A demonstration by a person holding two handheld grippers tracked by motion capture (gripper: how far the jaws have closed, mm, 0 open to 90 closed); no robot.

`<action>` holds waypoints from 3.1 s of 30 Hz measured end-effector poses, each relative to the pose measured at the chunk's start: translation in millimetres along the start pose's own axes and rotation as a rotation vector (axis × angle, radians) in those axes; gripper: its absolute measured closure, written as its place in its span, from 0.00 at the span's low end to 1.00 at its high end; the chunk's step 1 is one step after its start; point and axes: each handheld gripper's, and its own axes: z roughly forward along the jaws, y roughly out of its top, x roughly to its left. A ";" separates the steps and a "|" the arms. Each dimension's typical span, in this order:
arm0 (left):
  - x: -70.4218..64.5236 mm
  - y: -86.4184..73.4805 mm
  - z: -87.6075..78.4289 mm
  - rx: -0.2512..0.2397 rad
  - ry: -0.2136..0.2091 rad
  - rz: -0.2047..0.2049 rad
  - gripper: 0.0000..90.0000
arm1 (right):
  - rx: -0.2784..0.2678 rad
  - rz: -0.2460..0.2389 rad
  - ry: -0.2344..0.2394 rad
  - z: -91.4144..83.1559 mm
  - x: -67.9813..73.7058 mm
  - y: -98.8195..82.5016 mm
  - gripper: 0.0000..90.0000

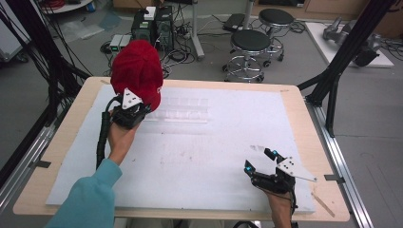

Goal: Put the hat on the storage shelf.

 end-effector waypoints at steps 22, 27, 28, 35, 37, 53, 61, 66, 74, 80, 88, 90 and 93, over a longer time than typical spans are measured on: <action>-9.7 1.5 4.6 0.053 0.024 -0.039 0.95 | -0.009 0.011 -0.001 5.9 -0.9 -5.2 0.12; -7.8 -1.2 10.3 0.056 0.018 -0.051 0.95 | -0.013 0.000 0.000 6.8 0.3 -7.1 0.12; -7.9 -1.7 11.3 0.056 0.015 -0.053 0.95 | -0.013 0.003 0.003 6.7 0.2 -7.2 0.12; -8.1 -8.8 17.8 0.081 0.006 -0.049 0.95 | -0.023 0.003 0.002 6.0 -0.4 -7.7 0.12; -8.5 -11.2 18.1 0.072 0.005 -0.050 0.95 | -0.027 -0.008 0.002 5.6 0.7 -8.1 0.12; -6.1 -18.7 16.6 0.072 -0.022 -0.042 0.94 | -0.071 -0.029 -0.018 1.6 3.3 -10.7 0.12; -6.8 -20.9 19.4 0.105 -0.003 -0.029 0.72 | -0.074 -0.026 -0.017 1.3 3.6 -10.8 0.12; -3.3 -20.5 14.8 0.128 -0.019 -0.051 0.46 | -0.080 -0.029 -0.020 0.7 4.1 -11.1 0.12; 7.2 -22.8 0.3 0.126 -0.141 -0.101 0.19 | -0.083 -0.028 -0.029 0.7 3.9 -11.1 0.12; 13.7 -38.8 -36.3 -0.021 -0.149 -0.066 0.24 | -0.080 -0.023 -0.038 1.2 3.6 -10.8 0.12; 30.6 -68.0 -73.1 -0.087 -0.208 -0.087 0.23 | -0.082 -0.051 -0.045 1.6 5.6 -10.9 0.12; 33.0 -77.7 -82.2 -0.107 -0.219 -0.071 0.23 | -0.078 -0.046 -0.048 1.1 6.9 -11.1 0.12; 36.6 -94.9 -95.0 -0.144 -0.230 -0.072 0.23 | -0.077 -0.051 -0.051 1.2 7.5 -11.1 0.12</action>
